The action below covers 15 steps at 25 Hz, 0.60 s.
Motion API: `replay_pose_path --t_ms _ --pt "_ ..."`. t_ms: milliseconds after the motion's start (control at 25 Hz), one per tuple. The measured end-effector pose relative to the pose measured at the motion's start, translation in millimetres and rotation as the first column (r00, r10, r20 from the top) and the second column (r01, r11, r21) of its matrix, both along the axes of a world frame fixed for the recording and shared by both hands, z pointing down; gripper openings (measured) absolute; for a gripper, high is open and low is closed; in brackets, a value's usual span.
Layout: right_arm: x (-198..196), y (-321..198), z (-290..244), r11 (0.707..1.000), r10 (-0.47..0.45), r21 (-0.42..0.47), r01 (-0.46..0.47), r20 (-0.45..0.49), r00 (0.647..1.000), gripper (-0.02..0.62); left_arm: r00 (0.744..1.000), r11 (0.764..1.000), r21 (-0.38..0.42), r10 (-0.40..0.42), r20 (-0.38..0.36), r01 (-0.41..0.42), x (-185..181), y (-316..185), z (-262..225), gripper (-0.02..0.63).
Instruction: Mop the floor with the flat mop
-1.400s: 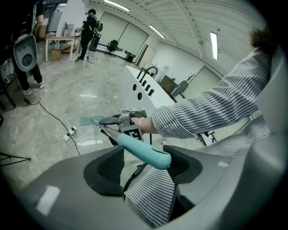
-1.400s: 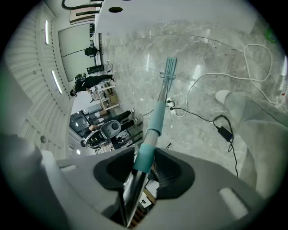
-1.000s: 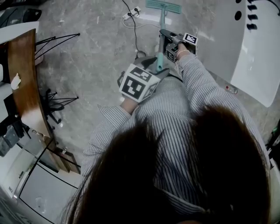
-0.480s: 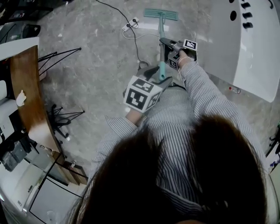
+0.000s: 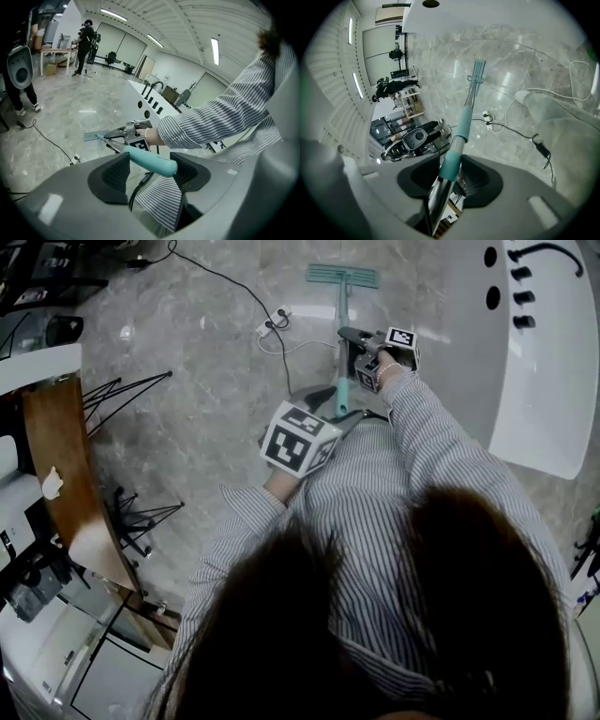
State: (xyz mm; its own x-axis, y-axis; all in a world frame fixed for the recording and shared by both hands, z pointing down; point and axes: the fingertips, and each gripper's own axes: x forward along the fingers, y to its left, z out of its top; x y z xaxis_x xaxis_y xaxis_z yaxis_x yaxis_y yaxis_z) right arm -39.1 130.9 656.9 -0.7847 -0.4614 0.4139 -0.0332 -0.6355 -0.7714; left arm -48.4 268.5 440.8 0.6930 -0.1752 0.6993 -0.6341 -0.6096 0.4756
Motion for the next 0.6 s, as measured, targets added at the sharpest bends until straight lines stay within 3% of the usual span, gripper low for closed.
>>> replay_pose_path --t_ms 280,600 --pt "33 -139 -17 0.992 -0.124 -0.026 0.122 -0.041 0.991 0.146 0.996 0.997 -0.012 -0.075 -0.037 0.075 28 -149 -26 0.261" --pt "50 -268 -11 0.990 -0.138 -0.033 0.135 -0.078 0.987 0.146 0.997 0.997 -0.017 -0.072 -0.022 0.071 40 -276 -21 0.253"
